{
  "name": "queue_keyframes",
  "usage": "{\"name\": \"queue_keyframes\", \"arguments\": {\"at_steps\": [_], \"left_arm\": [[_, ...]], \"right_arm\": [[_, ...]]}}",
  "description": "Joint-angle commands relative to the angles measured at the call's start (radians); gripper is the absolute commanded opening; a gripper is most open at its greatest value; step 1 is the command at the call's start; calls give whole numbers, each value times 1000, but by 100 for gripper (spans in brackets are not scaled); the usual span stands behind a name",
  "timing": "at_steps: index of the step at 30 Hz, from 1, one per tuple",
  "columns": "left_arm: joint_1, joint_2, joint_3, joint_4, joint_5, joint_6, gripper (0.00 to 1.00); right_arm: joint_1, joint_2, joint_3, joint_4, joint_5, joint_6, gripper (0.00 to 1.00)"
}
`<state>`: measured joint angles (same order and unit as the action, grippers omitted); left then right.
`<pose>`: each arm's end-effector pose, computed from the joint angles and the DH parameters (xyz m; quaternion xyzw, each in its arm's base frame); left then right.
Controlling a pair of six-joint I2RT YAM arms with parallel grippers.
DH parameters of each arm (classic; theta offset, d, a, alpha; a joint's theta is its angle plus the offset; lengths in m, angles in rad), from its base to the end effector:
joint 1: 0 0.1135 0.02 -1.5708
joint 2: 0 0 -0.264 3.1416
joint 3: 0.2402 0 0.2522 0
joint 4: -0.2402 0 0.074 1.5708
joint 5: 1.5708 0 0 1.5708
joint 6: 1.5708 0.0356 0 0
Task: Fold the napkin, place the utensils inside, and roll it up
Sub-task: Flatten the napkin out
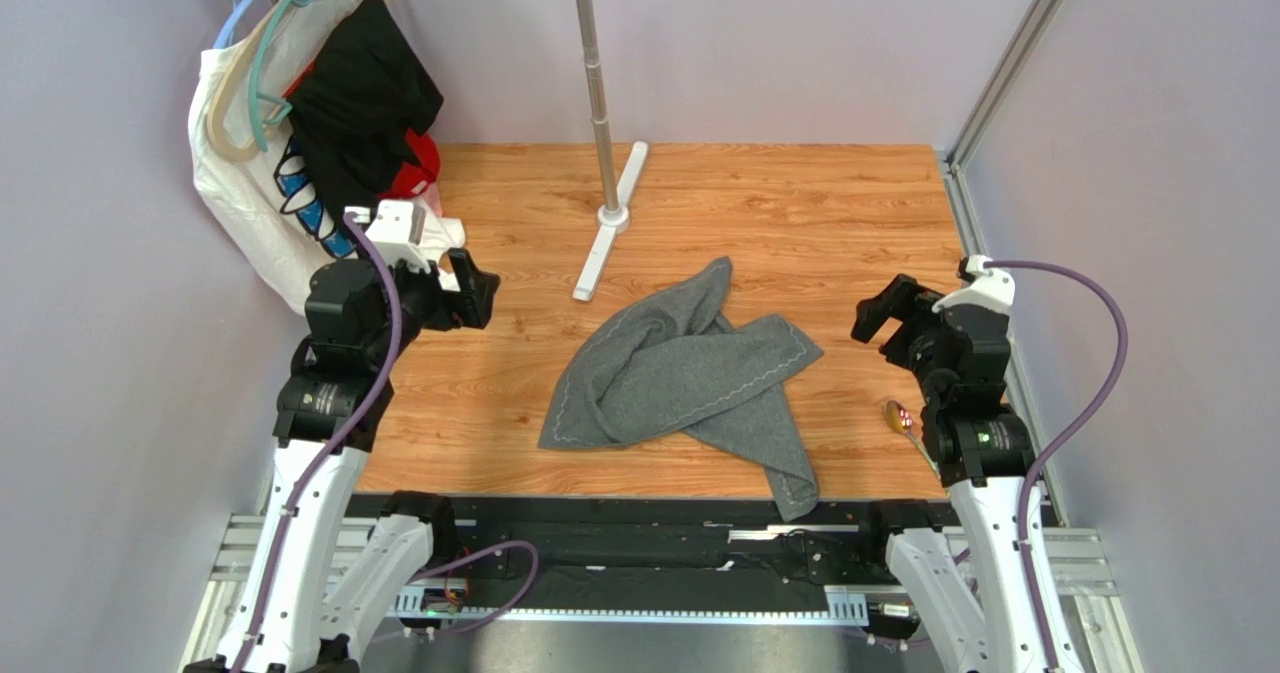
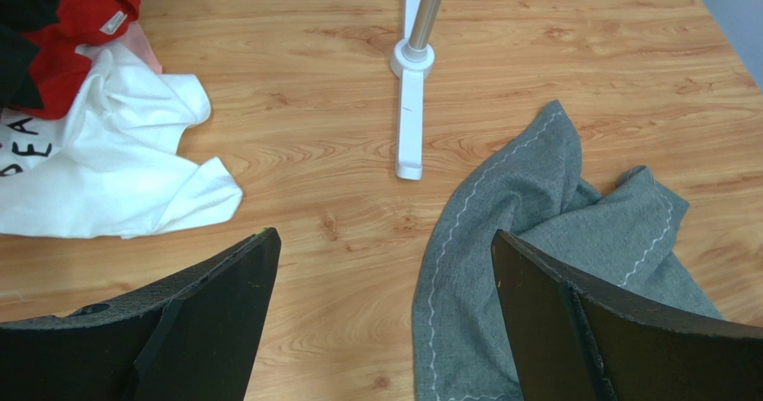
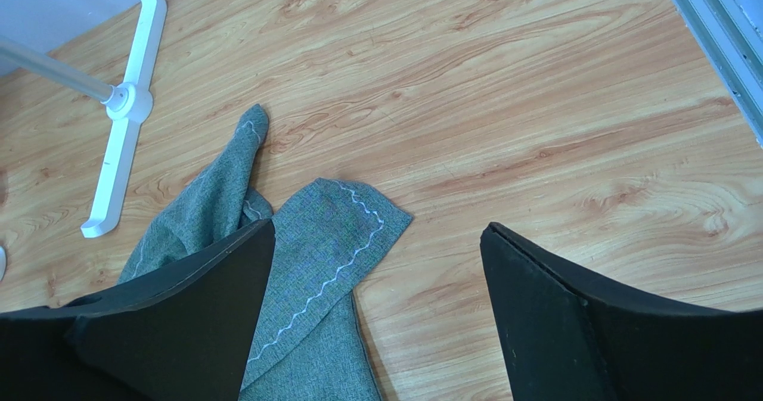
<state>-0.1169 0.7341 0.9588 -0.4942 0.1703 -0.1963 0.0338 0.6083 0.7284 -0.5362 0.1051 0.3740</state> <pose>0.1528 -0.0240 0.3744 0.0200 0.7942 -0.1610 0.5856 0.1395 0.0010 0.3091 0.1699 0.8198 0.0673 0.5427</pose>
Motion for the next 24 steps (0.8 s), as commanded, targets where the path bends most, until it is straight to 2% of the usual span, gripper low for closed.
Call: {"name": "queue_keyframes", "arguments": {"at_steps": [1,5,7,9,11,15,17,18,21,24], "left_arm": [[5,-5,34,13,-22,-31,98],[5,-15,0,12,32,-32,89],[5,-10,-49,17,35,-78,81],[-4,16,-66,-35,11,-136,77],[-53,24,-84,-58,-65,-194,76],[-179,-15,-225,-14,-169,-299,76],[-196,-4,-267,-3,-198,-350,76],[-198,-1,-296,2,-199,-360,76],[-198,-1,-363,25,-242,-391,75],[-198,14,-434,71,-252,-423,75]], "right_arm": [[-3,-2,52,-2,19,8,90],[-2,21,40,8,-8,6,86],[-3,50,37,13,-31,25,84],[-3,102,28,22,-67,43,81],[-3,143,-6,70,-125,69,79],[-3,304,-44,168,-199,100,74],[-3,369,-40,189,-220,92,70],[-3,437,-29,196,-225,86,63],[-3,539,0,202,-217,72,55],[-3,642,12,202,-231,74,51]]}}
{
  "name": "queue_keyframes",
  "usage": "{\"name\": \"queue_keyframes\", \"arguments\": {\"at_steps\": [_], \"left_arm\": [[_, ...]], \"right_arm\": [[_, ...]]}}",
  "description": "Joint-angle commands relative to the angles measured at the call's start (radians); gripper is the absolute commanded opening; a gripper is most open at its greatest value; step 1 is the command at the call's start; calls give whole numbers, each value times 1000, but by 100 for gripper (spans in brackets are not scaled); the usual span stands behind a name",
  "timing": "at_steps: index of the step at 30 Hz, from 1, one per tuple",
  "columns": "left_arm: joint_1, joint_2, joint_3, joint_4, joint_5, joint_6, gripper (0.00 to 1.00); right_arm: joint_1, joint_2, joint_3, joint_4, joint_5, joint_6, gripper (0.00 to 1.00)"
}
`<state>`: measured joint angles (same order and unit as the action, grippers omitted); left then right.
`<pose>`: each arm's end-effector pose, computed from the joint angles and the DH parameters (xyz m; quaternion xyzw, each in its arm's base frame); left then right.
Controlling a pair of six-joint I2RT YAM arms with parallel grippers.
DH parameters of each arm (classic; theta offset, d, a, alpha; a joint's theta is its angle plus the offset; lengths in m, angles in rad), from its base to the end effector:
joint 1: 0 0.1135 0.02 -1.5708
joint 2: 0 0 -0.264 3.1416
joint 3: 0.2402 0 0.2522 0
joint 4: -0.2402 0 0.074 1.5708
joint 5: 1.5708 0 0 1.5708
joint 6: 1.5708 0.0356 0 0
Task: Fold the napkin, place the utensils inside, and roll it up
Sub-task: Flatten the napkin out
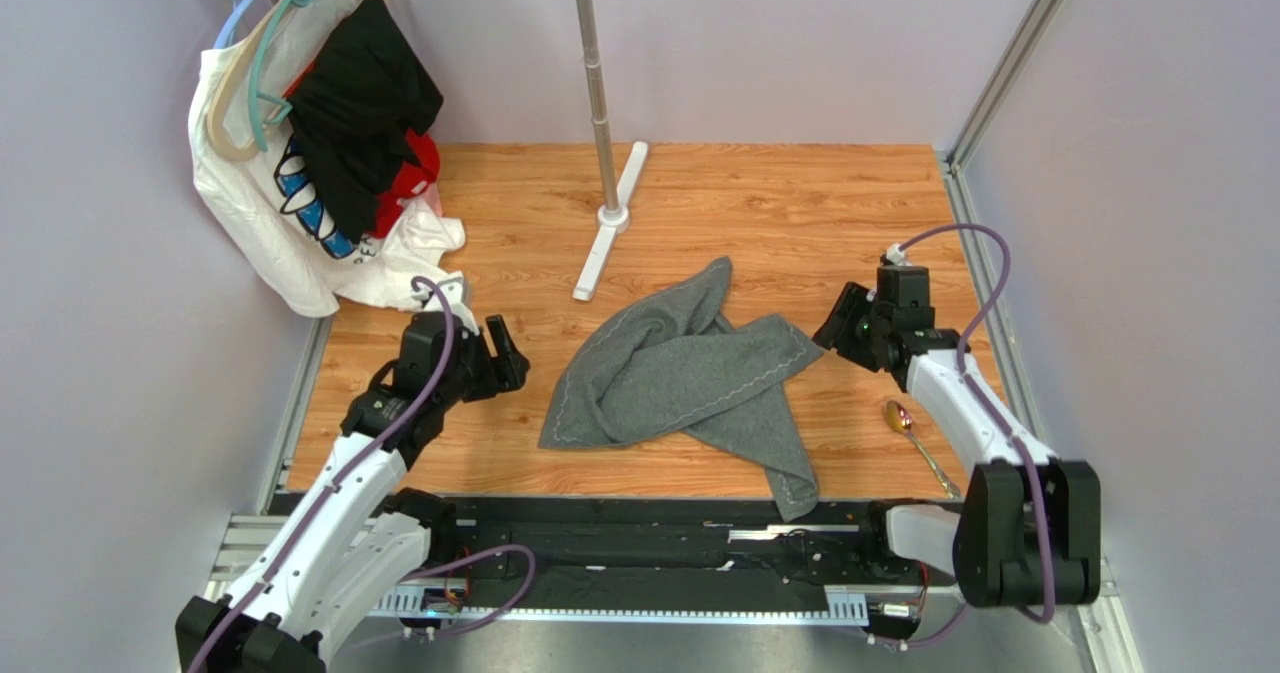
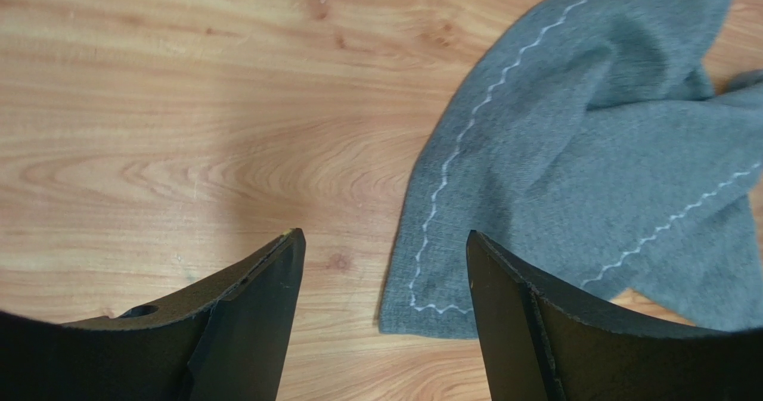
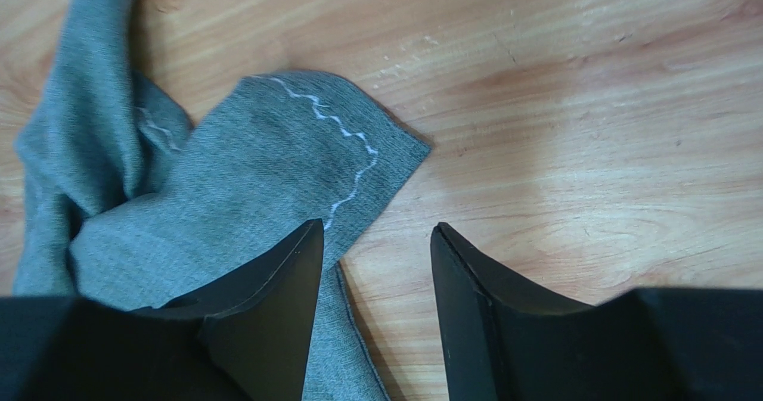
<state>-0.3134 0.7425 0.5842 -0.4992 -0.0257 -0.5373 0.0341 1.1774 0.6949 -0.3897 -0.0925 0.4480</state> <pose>0.1559 -0.0496 0.2457 -0.1059 0.8912 -0.1714 0.4064 0.2338 0.0113 0.2130 0.1774 0.9218 0.1238 0.3216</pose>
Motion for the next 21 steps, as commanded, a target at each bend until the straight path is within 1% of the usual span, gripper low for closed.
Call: {"name": "queue_keyframes", "arguments": {"at_steps": [1,4,8,15,21], "left_arm": [[-1,12,-67,79,-49,-93,75],[-1,50,-89,83,-37,-118,76],[-1,98,-118,83,-46,-150,77],[-1,120,-141,113,-29,-162,77],[-1,124,-152,122,-25,-170,76]], "right_arm": [[-3,103,43,63,-35,4,51],[-2,126,26,92,-15,9,51],[-3,200,38,127,-22,4,51],[-3,315,75,155,-9,-5,50],[-2,358,90,181,-3,0,49]]}}
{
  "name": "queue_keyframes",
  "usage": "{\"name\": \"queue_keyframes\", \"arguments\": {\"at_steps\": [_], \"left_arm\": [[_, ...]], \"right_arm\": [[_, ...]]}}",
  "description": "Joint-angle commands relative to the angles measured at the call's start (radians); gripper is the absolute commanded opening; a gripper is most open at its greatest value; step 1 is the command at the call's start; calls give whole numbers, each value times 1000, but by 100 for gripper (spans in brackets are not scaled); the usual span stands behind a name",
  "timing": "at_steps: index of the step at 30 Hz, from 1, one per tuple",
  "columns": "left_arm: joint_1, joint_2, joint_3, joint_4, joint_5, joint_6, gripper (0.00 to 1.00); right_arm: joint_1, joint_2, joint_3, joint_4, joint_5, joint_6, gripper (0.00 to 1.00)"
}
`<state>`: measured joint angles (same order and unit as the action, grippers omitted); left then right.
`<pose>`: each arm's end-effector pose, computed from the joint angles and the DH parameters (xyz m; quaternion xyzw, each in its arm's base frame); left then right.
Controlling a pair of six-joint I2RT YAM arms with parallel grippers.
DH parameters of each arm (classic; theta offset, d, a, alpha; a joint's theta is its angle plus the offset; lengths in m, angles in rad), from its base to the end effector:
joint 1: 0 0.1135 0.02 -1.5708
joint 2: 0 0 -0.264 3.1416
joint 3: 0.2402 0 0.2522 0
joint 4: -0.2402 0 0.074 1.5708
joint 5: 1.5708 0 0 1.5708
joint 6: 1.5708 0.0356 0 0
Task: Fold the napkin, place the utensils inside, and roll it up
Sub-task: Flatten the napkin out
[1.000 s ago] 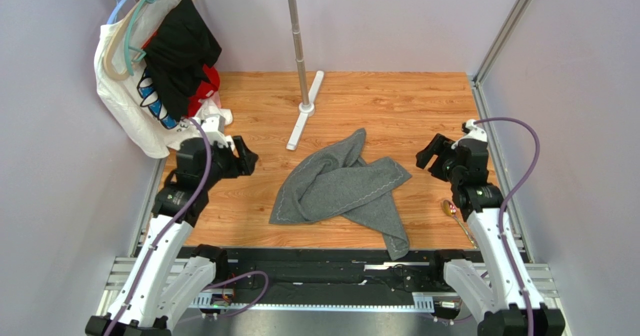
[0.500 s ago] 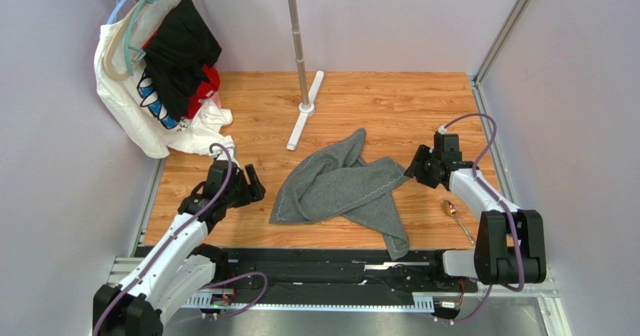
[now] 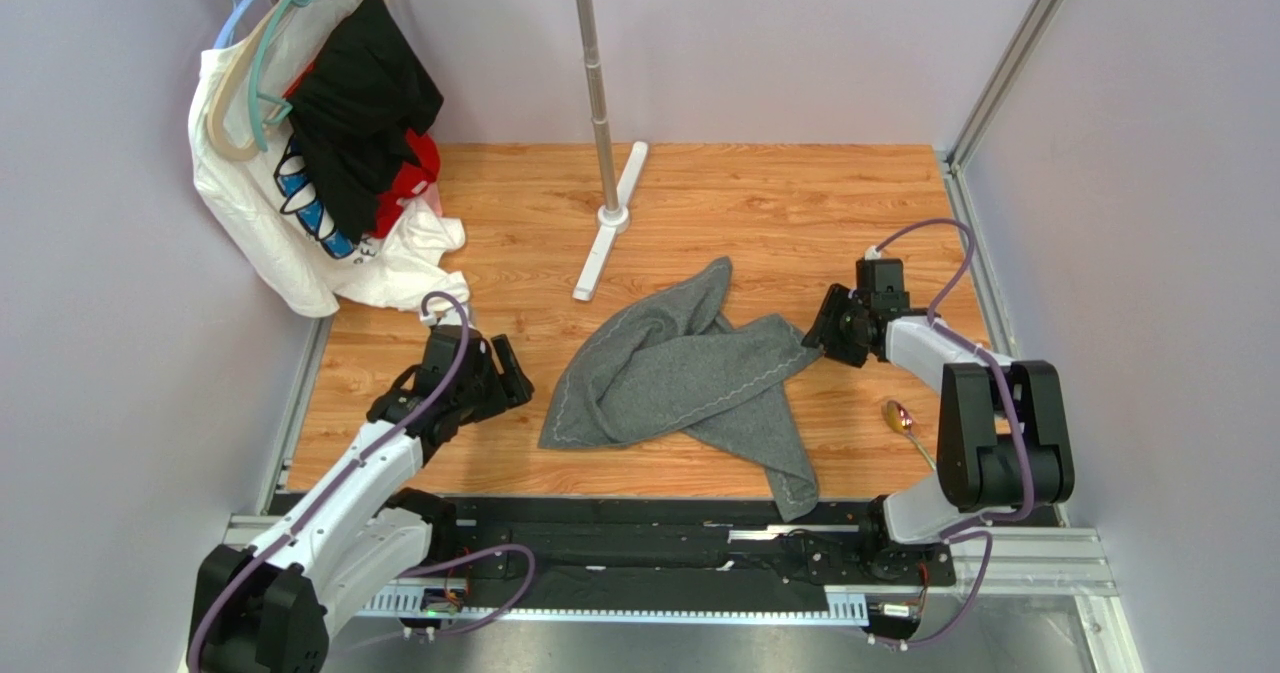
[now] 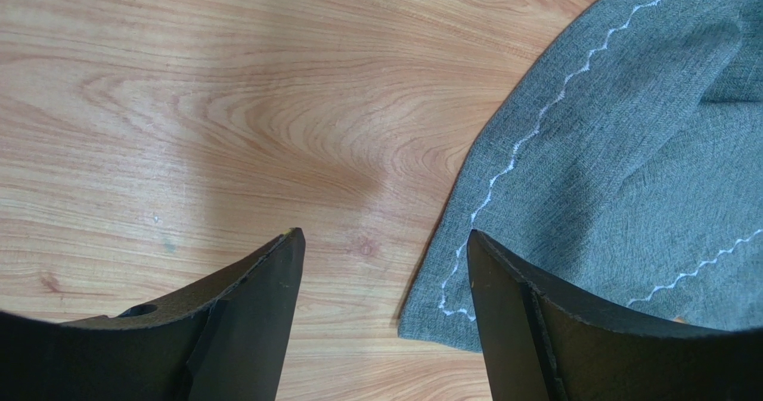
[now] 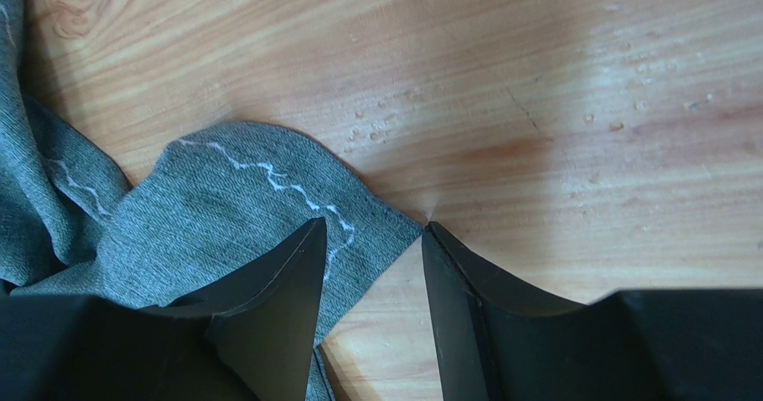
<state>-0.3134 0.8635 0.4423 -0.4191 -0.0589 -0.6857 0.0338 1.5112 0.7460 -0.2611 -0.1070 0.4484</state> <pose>0.1620 -0.0503 0.1872 -0.1831 0.9156 -0.1469 0.3266 0.2789 0.0132 0.1570 0.1839 0.9442 0.1141 0.2485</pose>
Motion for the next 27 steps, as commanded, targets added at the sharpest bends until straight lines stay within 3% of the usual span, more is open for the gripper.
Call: {"name": "queue_keyframes", "arguments": {"at_steps": [1,4,10,17,24,27], "left_arm": [[-1,8,-13,46,10,-26,75],[-1,32,-16,62,13,-23,74],[-9,75,-16,77,22,-23,69],[-136,225,35,115,-12,-49,69],[-196,232,41,109,-32,-100,69],[-249,249,44,103,-38,-120,69]], "right_arm": [[-3,36,42,51,15,-2,49],[-3,58,53,39,23,-2,45],[-3,75,49,29,-5,-16,27],[-2,67,59,0,1,-42,0],[-24,8,67,-46,63,-43,0],[-89,-25,61,-59,64,-40,0]]}}
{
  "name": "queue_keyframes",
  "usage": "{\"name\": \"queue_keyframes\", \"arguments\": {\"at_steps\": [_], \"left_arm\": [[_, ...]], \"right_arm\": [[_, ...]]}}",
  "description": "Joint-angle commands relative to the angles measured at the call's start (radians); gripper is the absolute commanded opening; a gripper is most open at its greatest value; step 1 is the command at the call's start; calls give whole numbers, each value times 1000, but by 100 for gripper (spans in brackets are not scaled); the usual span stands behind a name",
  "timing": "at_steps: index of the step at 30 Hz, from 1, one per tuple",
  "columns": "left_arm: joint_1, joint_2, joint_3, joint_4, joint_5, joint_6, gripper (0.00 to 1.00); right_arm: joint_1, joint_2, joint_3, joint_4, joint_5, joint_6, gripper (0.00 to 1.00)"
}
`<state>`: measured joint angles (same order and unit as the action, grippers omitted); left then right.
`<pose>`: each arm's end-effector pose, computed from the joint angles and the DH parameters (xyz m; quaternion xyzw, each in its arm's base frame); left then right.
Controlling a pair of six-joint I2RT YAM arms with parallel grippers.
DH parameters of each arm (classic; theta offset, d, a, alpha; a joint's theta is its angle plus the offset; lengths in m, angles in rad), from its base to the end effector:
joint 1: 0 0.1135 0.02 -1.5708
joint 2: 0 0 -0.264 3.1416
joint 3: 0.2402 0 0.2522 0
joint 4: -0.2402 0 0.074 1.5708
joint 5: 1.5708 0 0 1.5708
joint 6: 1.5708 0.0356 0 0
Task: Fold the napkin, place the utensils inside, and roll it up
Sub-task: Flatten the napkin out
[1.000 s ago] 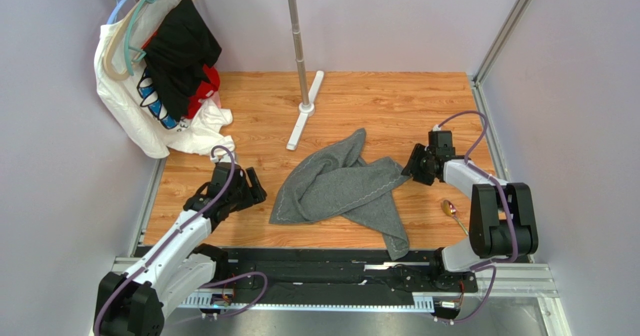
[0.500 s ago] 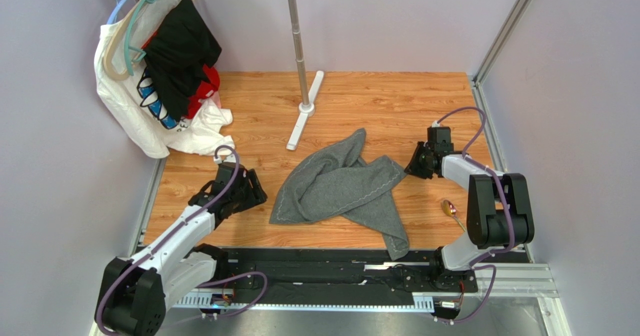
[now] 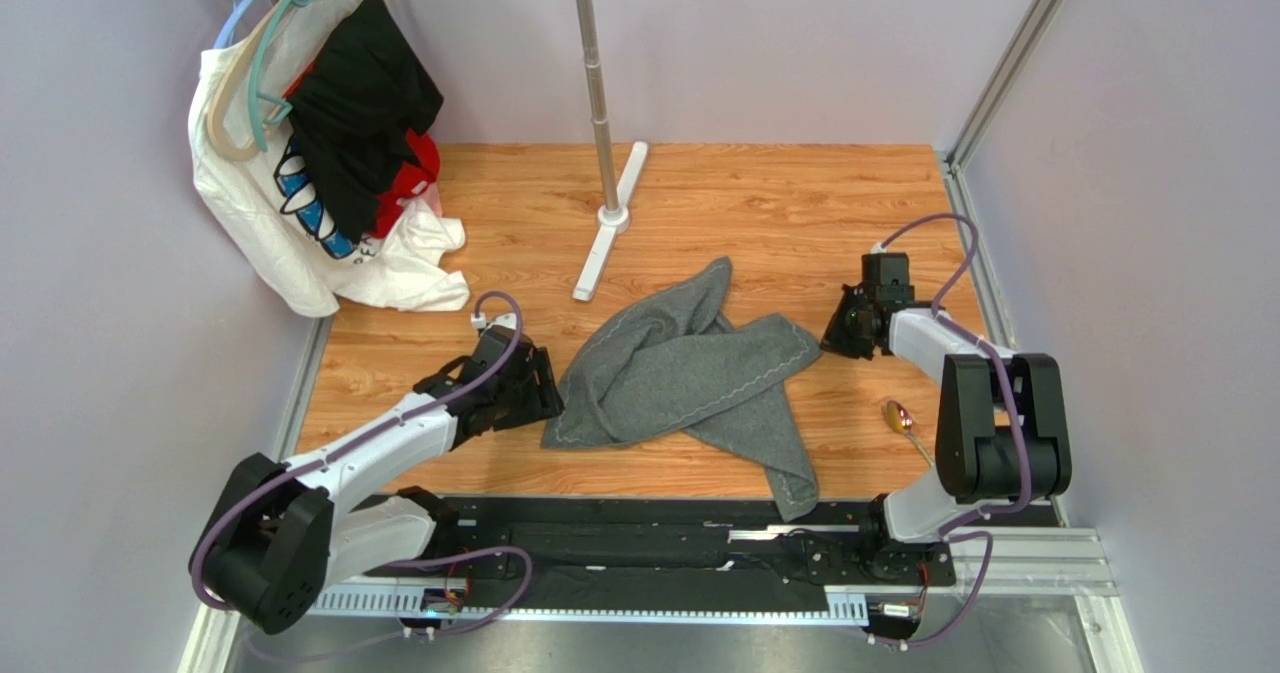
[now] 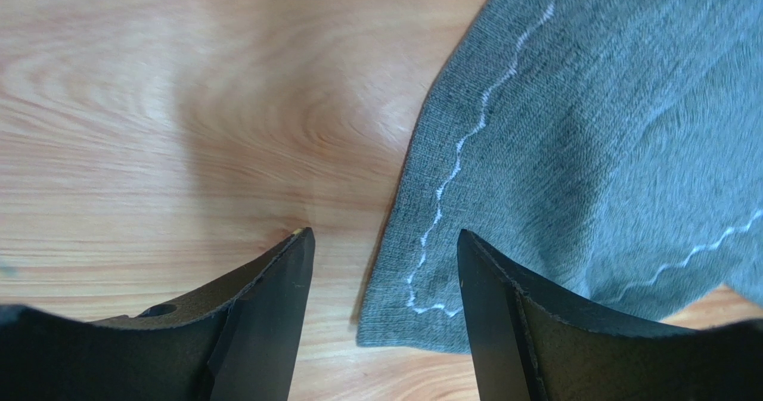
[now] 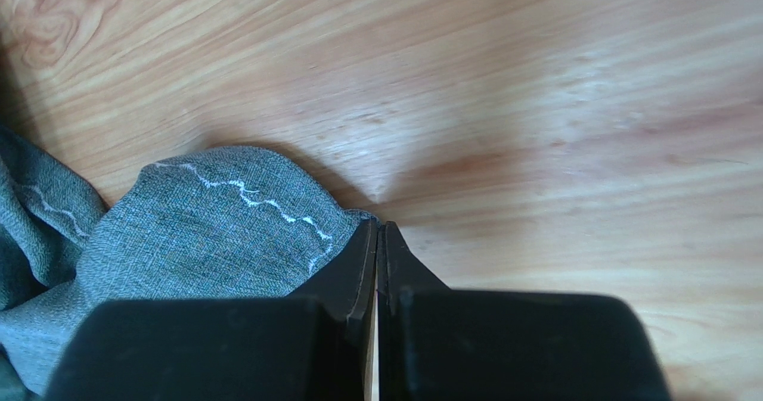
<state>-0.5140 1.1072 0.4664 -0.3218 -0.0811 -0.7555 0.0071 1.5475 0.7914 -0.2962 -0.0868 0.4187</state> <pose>0.1727 -0.0942 0.1614 -0.1269 0.9449 -0.1463 0.2638 0.2874 0.0051 0.1579 0.1865 0.9476 0.0951 0.2415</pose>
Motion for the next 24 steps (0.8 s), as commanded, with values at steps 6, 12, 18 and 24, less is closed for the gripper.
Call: {"name": "queue_keyframes", "arguments": {"at_steps": [6,12,18,24], "left_arm": [[-136,30,37,-75,-58,-109,67],[-204,-18,-28,-11,-23,-220,61],[-230,40,-32,27,14,-254,61],[-296,62,-57,-17,-26,-358,61]], "right_arm": [[-107,-75,22,-38,22,-17,0],[-107,-73,22,-37,19,-21,0],[-108,-90,16,-41,9,-20,0],[-108,-115,11,-43,-21,-3,0]]}}
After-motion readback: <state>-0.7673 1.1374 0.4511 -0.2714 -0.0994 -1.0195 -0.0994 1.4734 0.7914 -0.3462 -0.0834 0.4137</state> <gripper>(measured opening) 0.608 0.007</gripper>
